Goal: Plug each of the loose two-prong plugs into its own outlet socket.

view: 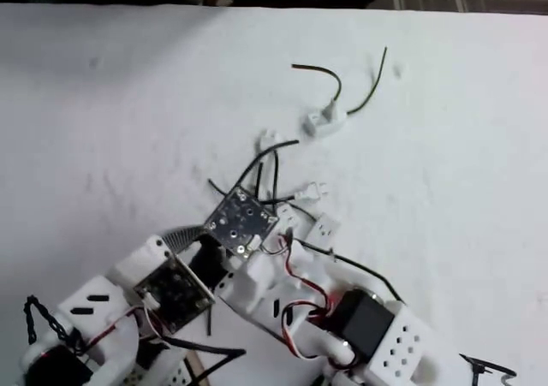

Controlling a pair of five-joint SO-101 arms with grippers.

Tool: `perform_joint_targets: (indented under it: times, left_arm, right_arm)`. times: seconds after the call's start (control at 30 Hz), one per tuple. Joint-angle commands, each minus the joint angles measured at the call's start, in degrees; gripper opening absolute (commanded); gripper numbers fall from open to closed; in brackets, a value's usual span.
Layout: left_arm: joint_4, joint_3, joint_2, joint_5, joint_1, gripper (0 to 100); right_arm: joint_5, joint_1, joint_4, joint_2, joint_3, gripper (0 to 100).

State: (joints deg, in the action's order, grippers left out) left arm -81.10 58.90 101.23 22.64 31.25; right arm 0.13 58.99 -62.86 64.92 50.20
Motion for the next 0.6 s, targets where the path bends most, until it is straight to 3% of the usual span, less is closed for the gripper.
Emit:
perform_joint_targets:
  times: [0.0,0.47,0.57]
  left_arm:
    - [-1.8,-0.2,0.0,4.0,6.5,2]
    - [-3.9,-0.2,0.0,13.8,6.5,2]
    - [-3.8,-2.5,0.0,14.0,1.8,2]
  right_arm:
    - [1.0,0.4,0.6,0.4,-1.4,1.7]
    - [2.6,0.4,-1.8,0.8,-1.4,1.7]
    - [2.5,-0.5,-1.8,0.8,-1.4,1.7]
